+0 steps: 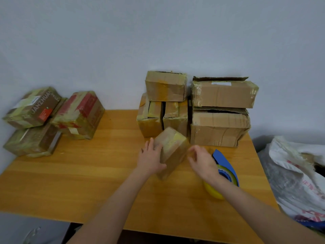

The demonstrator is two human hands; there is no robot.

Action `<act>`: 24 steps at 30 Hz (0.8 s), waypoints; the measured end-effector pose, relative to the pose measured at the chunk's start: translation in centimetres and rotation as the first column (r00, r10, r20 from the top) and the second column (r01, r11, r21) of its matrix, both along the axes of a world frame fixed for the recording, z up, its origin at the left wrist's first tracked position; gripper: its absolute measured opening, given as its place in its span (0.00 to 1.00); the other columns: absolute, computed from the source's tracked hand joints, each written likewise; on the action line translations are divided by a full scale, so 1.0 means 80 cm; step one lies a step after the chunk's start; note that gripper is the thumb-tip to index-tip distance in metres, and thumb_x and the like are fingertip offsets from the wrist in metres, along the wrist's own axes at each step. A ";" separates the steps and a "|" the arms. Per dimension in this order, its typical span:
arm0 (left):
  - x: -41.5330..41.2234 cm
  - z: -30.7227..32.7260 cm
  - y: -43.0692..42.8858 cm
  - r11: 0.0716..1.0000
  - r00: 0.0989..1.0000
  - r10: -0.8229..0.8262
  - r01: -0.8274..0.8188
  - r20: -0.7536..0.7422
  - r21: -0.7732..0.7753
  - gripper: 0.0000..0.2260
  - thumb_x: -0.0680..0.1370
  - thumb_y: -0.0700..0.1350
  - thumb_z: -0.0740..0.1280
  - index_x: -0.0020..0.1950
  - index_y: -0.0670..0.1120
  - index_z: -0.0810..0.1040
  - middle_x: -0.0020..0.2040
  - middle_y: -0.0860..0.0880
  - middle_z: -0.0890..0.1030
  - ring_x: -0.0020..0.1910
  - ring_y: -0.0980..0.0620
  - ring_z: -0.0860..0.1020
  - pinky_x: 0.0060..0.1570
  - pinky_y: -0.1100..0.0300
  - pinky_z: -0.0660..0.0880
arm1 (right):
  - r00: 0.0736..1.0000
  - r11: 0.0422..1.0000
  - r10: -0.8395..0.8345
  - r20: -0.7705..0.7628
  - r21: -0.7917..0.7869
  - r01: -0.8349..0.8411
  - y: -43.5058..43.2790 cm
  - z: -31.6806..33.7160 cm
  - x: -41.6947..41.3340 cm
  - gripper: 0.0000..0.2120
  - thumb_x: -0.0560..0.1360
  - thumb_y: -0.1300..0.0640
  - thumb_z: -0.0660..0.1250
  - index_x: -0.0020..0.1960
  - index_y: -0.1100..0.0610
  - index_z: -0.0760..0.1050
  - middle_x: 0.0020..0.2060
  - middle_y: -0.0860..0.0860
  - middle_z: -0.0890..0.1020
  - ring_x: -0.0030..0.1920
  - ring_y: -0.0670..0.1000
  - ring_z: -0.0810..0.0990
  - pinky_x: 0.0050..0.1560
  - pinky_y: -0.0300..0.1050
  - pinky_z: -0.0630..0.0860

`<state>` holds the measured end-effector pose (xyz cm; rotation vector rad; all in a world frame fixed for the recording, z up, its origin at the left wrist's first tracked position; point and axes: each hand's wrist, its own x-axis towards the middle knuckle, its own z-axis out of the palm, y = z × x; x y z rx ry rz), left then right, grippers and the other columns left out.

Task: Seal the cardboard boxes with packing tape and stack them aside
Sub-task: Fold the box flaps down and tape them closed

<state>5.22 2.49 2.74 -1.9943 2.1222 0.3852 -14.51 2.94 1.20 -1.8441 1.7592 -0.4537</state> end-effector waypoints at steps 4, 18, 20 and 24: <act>0.021 0.005 -0.002 0.957 0.958 -0.285 0.285 0.018 -0.046 0.33 0.78 0.39 0.63 0.77 0.60 0.53 0.79 0.53 0.45 0.78 0.50 0.45 0.76 0.45 0.45 | 0.999 1.000 -0.021 -0.039 -0.013 0.020 -0.023 0.010 -0.025 0.34 0.74 0.44 0.69 0.75 0.51 0.60 0.68 0.52 0.68 0.66 0.54 0.69 0.63 0.49 0.72; -0.044 -0.016 0.011 0.984 0.945 0.079 -0.125 -0.318 -0.129 0.28 0.79 0.59 0.60 0.77 0.54 0.58 0.79 0.46 0.43 0.77 0.45 0.52 0.72 0.48 0.63 | 0.959 0.969 -0.179 -0.222 0.130 0.211 -0.003 -0.019 -0.073 0.23 0.77 0.40 0.64 0.66 0.51 0.68 0.59 0.54 0.75 0.55 0.57 0.77 0.47 0.50 0.77; -0.045 -0.018 0.015 0.980 0.969 0.046 -0.091 -0.241 -0.180 0.28 0.78 0.62 0.58 0.76 0.55 0.60 0.79 0.46 0.46 0.78 0.44 0.49 0.73 0.47 0.60 | 0.917 0.921 -0.225 -0.328 0.236 0.311 0.000 -0.032 -0.107 0.31 0.73 0.38 0.68 0.67 0.56 0.65 0.62 0.56 0.71 0.58 0.59 0.75 0.50 0.50 0.75; -0.048 -0.029 0.032 0.993 0.982 0.002 -0.024 -0.189 -0.113 0.39 0.71 0.70 0.61 0.78 0.59 0.51 0.79 0.49 0.41 0.77 0.44 0.39 0.73 0.44 0.56 | 0.940 0.797 -0.240 -0.244 0.503 0.334 0.007 -0.066 -0.137 0.23 0.74 0.42 0.70 0.55 0.59 0.69 0.39 0.53 0.76 0.34 0.51 0.75 0.32 0.44 0.70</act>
